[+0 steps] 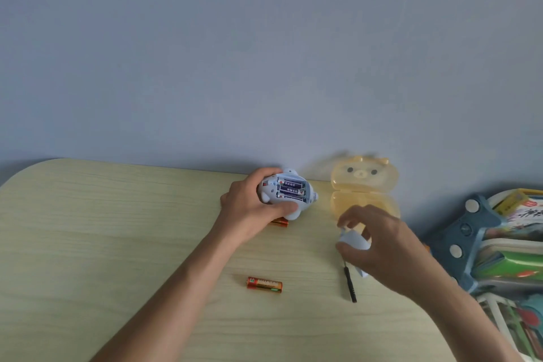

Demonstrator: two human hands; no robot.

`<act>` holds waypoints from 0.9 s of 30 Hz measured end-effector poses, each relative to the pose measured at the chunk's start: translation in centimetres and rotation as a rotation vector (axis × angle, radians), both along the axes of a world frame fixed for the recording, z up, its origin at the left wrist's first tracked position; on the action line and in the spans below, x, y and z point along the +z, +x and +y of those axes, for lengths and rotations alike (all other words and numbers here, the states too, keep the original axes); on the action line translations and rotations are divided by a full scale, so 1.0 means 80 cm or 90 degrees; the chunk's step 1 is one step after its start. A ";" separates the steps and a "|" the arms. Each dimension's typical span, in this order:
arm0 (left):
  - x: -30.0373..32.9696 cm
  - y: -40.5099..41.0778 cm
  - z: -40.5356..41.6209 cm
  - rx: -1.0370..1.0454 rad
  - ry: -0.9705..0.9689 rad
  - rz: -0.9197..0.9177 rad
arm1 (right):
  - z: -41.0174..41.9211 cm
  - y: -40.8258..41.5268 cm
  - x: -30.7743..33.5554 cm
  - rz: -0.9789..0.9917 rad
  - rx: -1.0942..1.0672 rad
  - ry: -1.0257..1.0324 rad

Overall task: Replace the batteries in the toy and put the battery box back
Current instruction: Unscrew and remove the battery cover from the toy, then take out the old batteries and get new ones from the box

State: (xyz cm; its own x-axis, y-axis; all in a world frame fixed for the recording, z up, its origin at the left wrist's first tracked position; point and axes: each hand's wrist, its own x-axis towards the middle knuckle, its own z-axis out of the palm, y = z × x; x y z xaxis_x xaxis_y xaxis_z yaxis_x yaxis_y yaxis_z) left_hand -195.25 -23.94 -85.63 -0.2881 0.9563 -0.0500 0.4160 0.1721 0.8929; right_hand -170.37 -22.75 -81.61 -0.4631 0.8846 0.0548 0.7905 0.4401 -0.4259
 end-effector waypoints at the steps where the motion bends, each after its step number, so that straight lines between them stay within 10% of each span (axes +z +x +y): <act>1: 0.000 -0.001 0.000 0.003 0.001 -0.011 | -0.005 0.003 -0.004 -0.021 -0.013 0.003; 15: -0.003 -0.003 0.000 0.007 0.000 -0.045 | -0.018 0.003 0.001 -0.164 -0.035 0.090; 20: -0.003 -0.004 0.000 -0.003 0.002 -0.057 | 0.015 -0.039 0.010 0.051 0.063 0.155; 27: -0.003 -0.004 0.001 0.002 -0.005 -0.047 | 0.081 -0.118 0.011 0.027 0.210 0.102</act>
